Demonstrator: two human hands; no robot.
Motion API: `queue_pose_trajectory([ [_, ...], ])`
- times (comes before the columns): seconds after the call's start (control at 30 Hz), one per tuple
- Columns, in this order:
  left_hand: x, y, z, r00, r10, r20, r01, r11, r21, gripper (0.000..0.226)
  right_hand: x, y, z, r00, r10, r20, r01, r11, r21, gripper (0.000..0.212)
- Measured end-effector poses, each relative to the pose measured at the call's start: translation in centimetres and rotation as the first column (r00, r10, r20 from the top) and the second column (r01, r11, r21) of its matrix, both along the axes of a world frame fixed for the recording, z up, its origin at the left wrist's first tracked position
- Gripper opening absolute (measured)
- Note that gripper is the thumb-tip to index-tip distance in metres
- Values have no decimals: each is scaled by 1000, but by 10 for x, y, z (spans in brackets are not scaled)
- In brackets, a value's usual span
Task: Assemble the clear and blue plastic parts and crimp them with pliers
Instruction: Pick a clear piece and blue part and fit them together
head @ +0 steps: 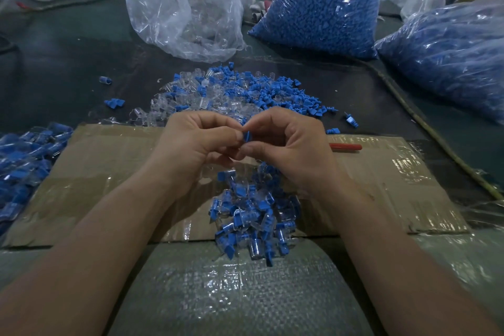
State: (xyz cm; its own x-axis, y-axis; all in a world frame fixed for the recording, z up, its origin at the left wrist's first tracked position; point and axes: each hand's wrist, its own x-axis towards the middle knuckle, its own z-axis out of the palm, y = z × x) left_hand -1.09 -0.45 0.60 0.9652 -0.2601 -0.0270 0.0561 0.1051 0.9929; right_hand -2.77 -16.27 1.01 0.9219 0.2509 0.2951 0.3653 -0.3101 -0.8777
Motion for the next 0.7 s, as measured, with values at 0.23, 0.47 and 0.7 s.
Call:
queue_pose_trajectory([
  [0.23, 2, 1, 1, 999, -30, -25, 29, 999, -28, 7, 0, -1, -2, 989, -38, 143, 43, 999, -29, 25],
  [0.47, 3, 1, 1, 996, -70, -58, 64, 993, -97, 8, 0, -3, -1, 984, -42, 174, 52, 997, -52, 26],
  [0.7, 2, 1, 2, 995, -83, -57, 83, 996, -14, 6, 0, -3, -2, 973, -33, 229, 69, 986, -152, 20],
])
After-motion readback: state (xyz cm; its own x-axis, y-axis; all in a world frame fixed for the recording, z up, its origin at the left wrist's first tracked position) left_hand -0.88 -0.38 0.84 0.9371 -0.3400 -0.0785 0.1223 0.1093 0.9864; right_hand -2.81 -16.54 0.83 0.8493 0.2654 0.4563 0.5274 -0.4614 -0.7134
